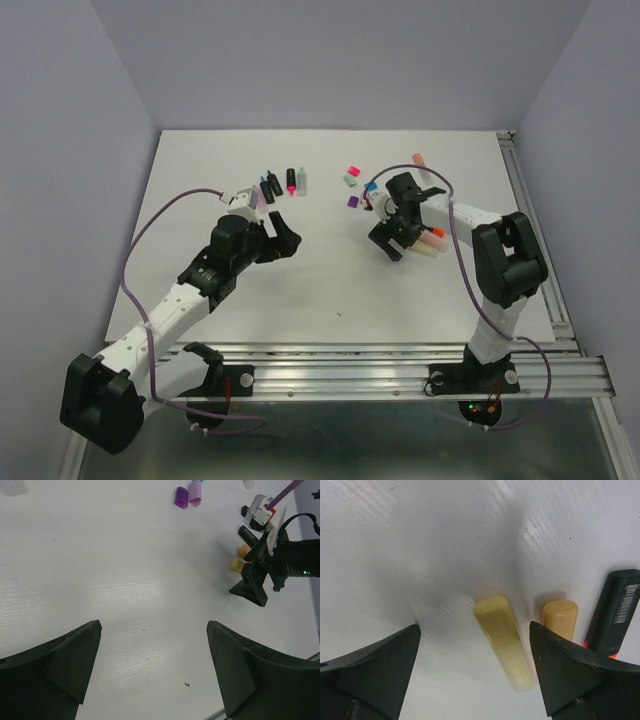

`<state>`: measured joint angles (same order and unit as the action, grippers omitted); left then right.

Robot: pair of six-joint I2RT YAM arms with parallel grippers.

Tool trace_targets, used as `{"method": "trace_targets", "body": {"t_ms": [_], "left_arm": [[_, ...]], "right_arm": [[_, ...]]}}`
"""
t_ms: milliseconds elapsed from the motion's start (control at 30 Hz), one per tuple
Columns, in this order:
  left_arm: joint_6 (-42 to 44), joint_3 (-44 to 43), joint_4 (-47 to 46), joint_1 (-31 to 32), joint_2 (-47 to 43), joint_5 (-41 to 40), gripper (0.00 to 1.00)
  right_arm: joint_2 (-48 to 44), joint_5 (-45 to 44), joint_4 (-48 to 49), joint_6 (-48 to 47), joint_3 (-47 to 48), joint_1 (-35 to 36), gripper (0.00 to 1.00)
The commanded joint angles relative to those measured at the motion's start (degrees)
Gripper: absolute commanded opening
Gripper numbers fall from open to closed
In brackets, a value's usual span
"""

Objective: Open the pen caps

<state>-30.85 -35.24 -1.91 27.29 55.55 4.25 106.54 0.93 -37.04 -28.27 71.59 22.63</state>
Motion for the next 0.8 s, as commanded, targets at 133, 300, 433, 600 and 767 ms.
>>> {"method": "trace_targets", "body": {"t_ms": [133,300,433,600,767], "left_arm": [[1.3,0.4,-2.2,0.2,0.2,-1.1,0.99],[1.3,0.0,-2.0,0.2,-0.3,-0.7,0.99],[1.1,0.1,-2.1,0.2,-0.9,-0.6,0.99],[1.1,0.4,-2.1,0.2,-1.1,-0.1,0.99],[1.1,0.6,-2.2,0.3,-1.7,0.1,0.99]], "right_arm": [[2.4,2.5,-0.7,1.4,2.5,-1.0,0.66],[1.0,2.8,-0.8,2.0,0.4,-1.1,0.55],[0.1,2.1,0.4,3.0,-1.3,-1.5,0.54],[0.5,-0.6,1.4,4.3,-2.7,-2.2,0.55],[0.6,-3.7,3.6,3.6,-4.5,-3.0,0.62]]}}
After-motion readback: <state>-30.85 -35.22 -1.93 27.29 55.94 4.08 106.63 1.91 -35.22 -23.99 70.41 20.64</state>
